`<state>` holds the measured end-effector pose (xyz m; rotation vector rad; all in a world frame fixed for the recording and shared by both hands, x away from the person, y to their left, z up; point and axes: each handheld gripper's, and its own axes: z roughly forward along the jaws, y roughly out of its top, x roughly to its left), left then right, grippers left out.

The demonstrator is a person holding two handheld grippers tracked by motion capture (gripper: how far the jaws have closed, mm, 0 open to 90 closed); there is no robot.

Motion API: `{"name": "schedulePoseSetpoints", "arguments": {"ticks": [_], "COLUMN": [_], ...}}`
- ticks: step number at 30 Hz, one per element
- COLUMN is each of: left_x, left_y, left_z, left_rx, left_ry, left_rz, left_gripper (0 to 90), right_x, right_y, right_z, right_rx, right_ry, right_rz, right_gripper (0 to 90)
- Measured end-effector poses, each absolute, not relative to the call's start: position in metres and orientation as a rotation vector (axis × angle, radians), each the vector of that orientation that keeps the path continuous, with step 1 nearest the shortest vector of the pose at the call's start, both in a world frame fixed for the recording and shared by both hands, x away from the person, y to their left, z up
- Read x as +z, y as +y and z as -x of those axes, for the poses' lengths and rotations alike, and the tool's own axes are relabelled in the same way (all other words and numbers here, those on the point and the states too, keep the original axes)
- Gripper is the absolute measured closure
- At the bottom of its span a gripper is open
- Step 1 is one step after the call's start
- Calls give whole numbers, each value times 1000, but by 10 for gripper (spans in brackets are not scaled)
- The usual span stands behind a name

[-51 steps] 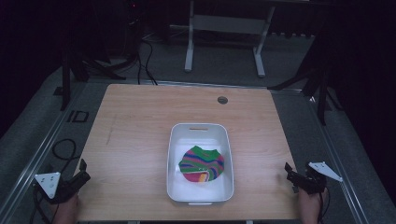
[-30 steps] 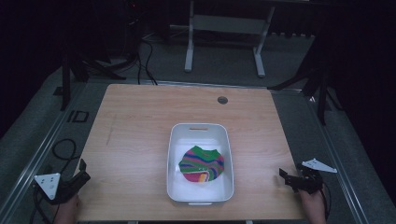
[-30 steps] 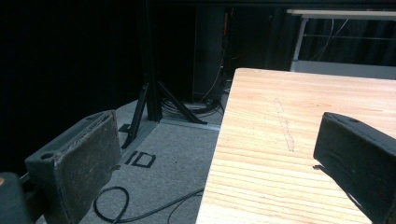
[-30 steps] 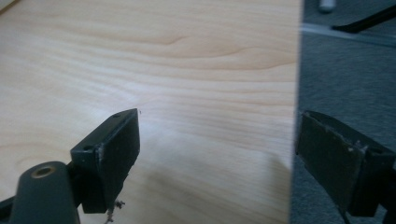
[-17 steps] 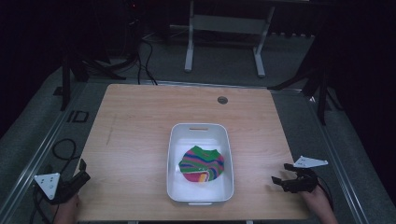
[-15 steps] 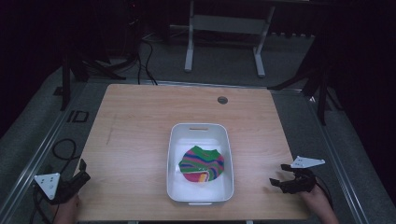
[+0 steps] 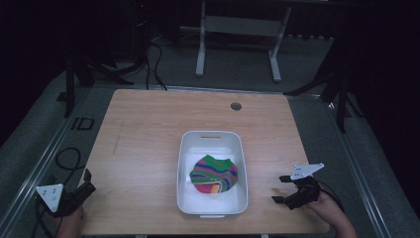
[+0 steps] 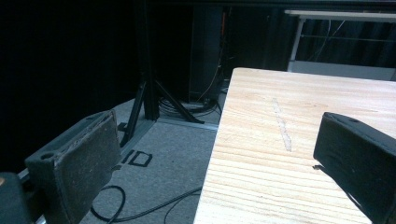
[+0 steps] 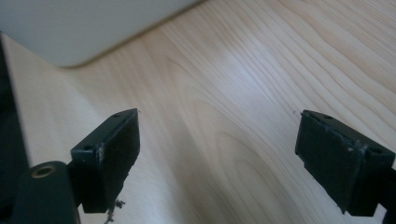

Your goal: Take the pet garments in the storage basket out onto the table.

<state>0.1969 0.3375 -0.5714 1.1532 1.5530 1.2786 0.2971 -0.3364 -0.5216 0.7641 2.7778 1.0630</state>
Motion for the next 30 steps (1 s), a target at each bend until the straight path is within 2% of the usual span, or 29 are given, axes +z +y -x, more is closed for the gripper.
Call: {"name": "schedulePoseSetpoints", "arguments": {"ticks": [7,10,16,30], "left_x": [-572,-571,-571,-571], "left_y": [337,337,337,338], "left_z": [-197,-197,-197,-197], "left_rx": [1283,1281,1279,1272], "left_ry": [1549,1550,1550,1550], "left_rz": [-1154,-1155,-1156,-1154], "left_gripper": [12,11,11,11], "right_x": [-497,-476,-455,-437], "right_y": [-320,-304,-280,-225], "right_z": [-302,-303,-304,-311], "right_rx": [1089,1088,1125,1090], "right_ry": [2798,2833,2838,2915], "right_rz": [-753,-685,-551,-371], "right_gripper": [161,161,130,123]}}
